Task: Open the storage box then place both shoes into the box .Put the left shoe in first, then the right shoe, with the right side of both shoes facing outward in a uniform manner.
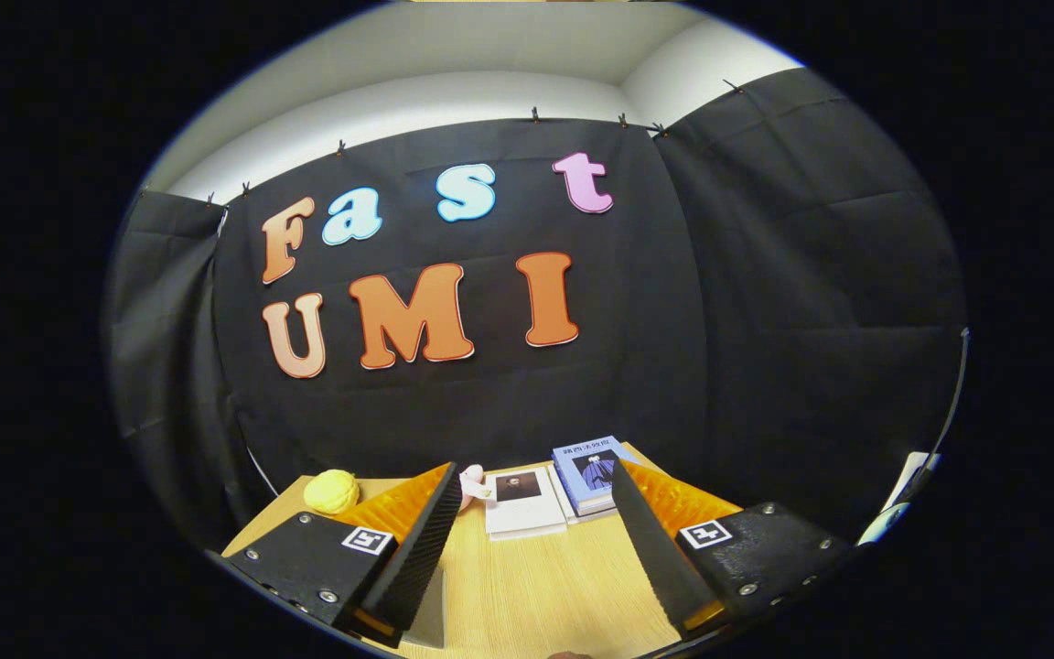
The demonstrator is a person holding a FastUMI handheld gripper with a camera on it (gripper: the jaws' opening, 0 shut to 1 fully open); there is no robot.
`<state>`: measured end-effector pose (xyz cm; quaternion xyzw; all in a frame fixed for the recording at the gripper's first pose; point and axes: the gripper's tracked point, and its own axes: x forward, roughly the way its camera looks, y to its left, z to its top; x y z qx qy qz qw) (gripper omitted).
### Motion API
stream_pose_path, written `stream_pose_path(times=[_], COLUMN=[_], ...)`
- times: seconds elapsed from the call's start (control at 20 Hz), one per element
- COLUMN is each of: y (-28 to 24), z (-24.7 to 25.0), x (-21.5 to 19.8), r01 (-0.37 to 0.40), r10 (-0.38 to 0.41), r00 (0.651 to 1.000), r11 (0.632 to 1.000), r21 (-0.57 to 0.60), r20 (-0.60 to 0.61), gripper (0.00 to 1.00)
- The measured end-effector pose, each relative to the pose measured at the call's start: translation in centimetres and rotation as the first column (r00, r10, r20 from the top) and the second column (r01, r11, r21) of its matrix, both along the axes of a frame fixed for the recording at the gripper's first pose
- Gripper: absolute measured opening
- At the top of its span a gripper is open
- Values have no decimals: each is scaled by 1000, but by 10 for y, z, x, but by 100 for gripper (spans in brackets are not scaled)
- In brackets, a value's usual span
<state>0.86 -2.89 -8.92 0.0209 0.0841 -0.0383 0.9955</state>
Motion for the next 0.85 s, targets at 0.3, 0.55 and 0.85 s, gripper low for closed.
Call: stream_pose_path(times=[0.3,0.55,0.85], y=[-10,-16,-20], z=[-5,-7,-7], x=[-10,-16,-20], r01=[-17,-24,-36], r10=[17,24,34], r00=[1000,999,997], r11=[1000,1000,999], r21=[-2,2,25], r20=[21,35,67], gripper=[98,98,98])
